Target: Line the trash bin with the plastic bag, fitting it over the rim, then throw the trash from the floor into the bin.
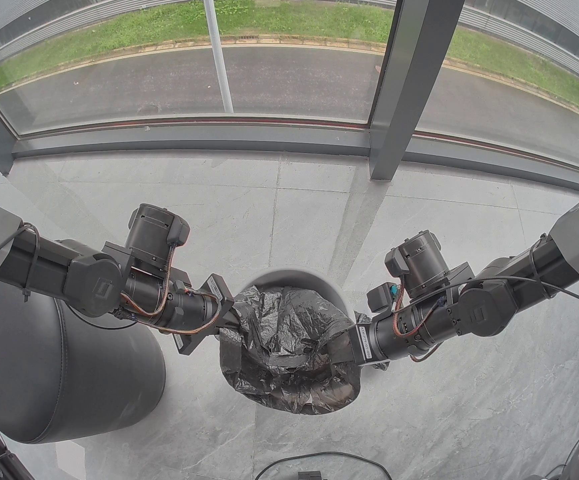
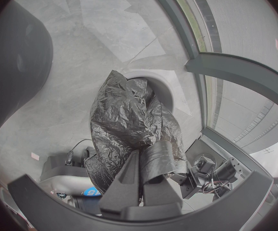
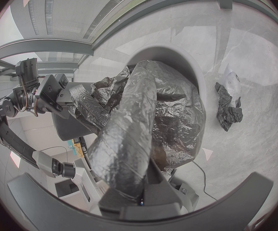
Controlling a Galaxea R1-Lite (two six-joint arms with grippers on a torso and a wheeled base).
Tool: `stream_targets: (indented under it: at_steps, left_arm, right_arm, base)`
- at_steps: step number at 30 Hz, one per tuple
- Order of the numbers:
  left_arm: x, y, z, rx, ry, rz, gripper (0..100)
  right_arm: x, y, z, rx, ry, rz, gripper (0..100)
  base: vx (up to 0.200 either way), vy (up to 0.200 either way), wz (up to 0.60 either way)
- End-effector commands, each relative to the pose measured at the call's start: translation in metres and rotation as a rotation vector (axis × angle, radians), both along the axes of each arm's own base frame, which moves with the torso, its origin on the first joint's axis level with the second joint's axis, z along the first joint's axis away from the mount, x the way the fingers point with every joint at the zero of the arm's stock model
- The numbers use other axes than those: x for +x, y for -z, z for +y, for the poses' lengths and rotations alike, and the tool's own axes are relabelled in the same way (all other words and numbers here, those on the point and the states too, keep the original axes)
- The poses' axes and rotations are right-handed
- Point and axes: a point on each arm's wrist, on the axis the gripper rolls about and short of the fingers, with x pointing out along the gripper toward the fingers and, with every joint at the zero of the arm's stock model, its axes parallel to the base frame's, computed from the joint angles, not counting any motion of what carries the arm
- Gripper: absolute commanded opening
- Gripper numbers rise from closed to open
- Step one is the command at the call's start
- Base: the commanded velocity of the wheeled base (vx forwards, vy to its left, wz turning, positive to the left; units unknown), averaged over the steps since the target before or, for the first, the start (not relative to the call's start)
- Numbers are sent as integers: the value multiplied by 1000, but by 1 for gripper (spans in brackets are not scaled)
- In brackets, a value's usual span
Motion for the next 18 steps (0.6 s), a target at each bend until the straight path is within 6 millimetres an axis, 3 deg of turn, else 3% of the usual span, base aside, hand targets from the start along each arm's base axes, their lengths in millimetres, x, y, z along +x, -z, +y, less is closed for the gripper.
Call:
stream_targets:
  at_steps: [1, 10, 18]
  left_arm:
    - [-7, -6, 2, 6, 3, 4, 0]
    - [-1, 11, 4, 33, 2, 38, 0]
    - [19, 29, 13, 59, -10, 31, 0]
  right_arm:
    - [-6, -4, 7, 0, -20, -2, 0]
    - [0, 19, 10, -35, -13, 42, 0]
    - [24, 27, 7, -59, 54, 16, 0]
  base:
    - [0, 0, 0]
    - [0, 0, 0]
    - [0, 0, 0]
